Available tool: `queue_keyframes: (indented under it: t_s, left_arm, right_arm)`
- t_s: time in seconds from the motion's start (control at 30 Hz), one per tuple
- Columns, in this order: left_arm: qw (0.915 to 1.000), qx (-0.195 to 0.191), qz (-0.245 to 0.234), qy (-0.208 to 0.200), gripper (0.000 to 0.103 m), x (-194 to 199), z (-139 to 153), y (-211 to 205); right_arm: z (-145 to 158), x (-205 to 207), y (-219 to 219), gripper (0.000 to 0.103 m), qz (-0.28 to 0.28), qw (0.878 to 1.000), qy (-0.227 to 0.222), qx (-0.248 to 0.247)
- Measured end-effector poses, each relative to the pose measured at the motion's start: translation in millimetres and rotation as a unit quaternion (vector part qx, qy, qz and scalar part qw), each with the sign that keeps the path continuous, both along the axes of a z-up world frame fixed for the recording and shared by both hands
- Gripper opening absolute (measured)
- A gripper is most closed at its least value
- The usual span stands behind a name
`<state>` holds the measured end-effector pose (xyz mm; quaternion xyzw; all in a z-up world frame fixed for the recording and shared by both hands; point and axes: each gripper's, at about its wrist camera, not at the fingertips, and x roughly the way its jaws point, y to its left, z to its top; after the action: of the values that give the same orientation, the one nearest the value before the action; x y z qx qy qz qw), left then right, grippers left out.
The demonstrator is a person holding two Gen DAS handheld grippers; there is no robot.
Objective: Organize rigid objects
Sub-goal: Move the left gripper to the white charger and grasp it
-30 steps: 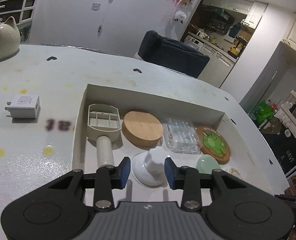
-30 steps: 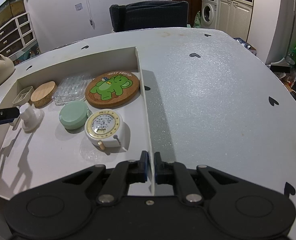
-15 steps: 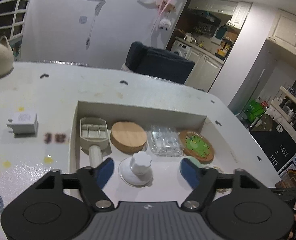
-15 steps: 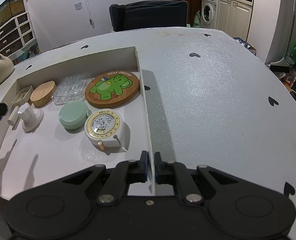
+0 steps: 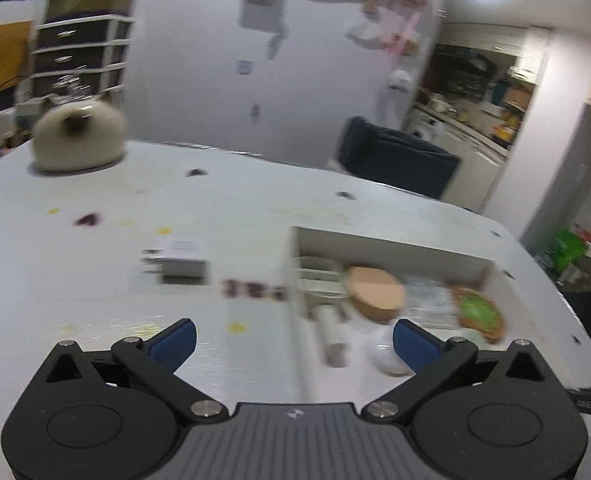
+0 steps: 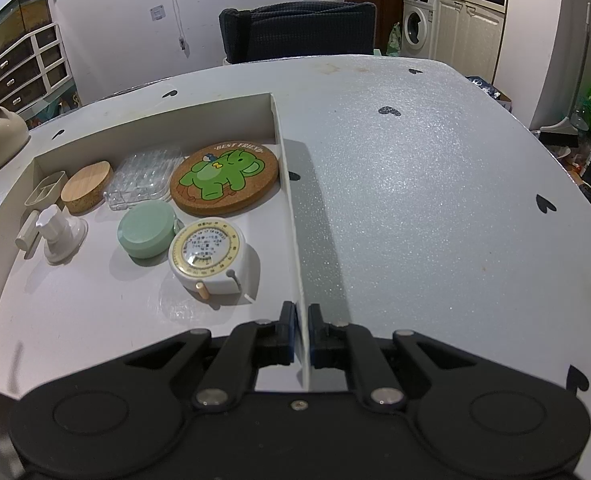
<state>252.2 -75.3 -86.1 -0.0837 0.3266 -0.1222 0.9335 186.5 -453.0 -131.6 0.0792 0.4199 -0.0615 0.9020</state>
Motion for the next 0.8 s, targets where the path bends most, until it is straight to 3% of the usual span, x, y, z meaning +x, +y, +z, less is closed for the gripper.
queue_keyframes:
  t_s: [0.27,0.53,0.57,0.7,0.8]
  left_arm:
    - [0.9982,0.021,0.053,0.016,0.103,25,-16,33]
    - [0.9966,0.046,0.064,0.025,0.102,66,-34,32]
    - [0.9964,0.048,0.067,0.022,0.1,70,-35,31]
    - [0.9959,0.048,0.077,-0.001,0.075,87,-36,29]
    - [0.995,0.052,0.082,-0.024,0.066,97,-38,29]
  right_arm:
    - [0,0,0,0.008,0.001,1.0,0.0,0.0]
    - [0,1,0,0.008,0.001,1.0,0.002,-0.001]
    - [0,1,1,0.008,0.001,1.0,0.003,-0.002]
    - [0,1,1,0.008,0.001,1.0,0.004,-0.002]
    - [0,1,1,0.008,0.001,1.0,0.005,-0.003]
